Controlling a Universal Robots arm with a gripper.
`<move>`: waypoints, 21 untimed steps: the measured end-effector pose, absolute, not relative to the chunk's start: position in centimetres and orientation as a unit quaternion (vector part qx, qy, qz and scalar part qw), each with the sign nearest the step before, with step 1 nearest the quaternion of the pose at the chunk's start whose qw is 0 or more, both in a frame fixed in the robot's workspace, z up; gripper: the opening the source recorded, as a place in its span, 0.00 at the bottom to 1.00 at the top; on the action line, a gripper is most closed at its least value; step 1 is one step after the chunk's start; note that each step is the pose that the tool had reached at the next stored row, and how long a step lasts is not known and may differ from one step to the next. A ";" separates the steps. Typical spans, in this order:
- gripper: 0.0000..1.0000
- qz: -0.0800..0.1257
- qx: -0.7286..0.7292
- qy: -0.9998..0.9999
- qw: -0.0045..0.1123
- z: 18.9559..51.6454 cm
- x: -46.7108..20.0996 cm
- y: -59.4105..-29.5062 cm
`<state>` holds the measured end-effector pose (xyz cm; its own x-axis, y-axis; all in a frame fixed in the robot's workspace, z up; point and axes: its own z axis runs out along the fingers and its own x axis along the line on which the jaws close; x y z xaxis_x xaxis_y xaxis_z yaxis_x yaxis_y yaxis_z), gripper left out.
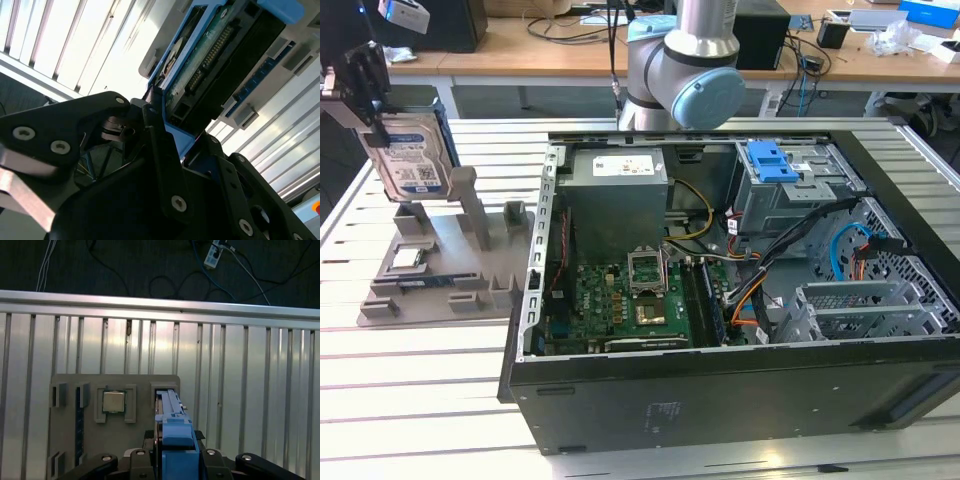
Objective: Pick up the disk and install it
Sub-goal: 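Pick up the disk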
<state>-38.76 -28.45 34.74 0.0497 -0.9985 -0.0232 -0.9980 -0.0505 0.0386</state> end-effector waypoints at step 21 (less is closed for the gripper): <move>0.37 -0.022 0.724 -0.689 0.006 36.5 -38.8 -28.5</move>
<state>-38.76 -28.45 36.46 0.0497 -0.9985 -0.0232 -0.9980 -0.0505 0.0387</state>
